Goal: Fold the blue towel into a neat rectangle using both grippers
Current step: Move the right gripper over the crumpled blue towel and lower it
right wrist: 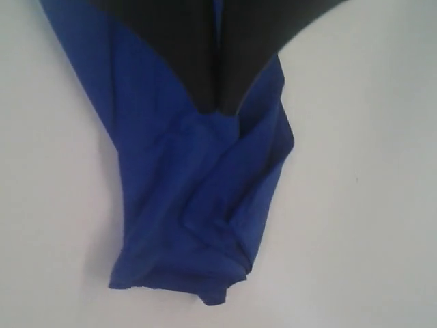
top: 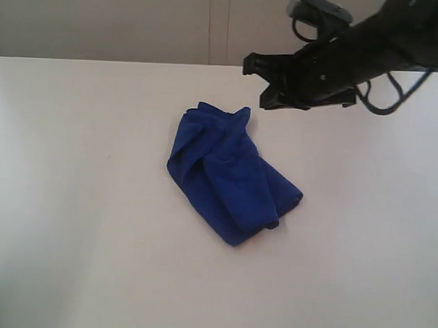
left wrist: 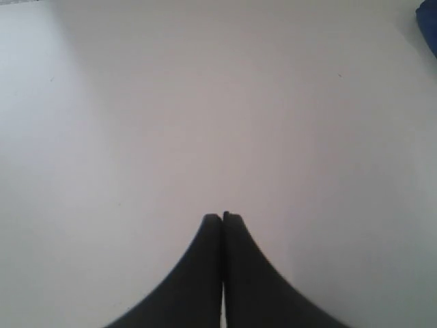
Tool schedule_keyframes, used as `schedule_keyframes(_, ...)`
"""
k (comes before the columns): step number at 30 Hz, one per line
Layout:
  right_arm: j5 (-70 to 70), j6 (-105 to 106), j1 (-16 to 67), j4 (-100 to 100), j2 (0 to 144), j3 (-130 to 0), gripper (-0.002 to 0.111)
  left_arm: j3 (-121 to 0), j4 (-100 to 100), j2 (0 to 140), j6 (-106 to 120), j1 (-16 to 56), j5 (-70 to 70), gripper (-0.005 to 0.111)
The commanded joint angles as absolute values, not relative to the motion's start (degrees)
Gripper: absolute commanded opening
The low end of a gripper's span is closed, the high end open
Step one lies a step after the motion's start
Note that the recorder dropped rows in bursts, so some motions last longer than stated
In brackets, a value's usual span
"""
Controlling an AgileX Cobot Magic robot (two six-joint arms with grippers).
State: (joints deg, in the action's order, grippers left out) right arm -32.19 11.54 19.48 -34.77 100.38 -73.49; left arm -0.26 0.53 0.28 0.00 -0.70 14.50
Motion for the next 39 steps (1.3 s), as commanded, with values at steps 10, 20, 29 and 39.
schedule_keyframes(10, -22.7, 12.2, 22.8, -36.6, 119.6, -88.1, 0.0, 0.0, 1.1, 0.0, 0.0, -0.8, 14.6, 0.0)
schedule_keyframes(20, -22.1, 11.7, 22.8, -41.1, 127.4, -92.6, 0.018, 0.0, 1.1, 0.0, 0.0, -0.8, 14.6, 0.0)
schedule_keyframes(29, -21.7, 11.6, 22.8, -41.8, 129.9, -92.7, 0.031, 0.0, 1.1, 0.0, 0.0, -0.8, 14.6, 0.0)
schedule_keyframes(39, -23.0, 11.6, 22.8, -45.2, 130.2, -92.7, 0.02, 0.0, 1.1, 0.0, 0.0, -0.8, 14.6, 0.0)
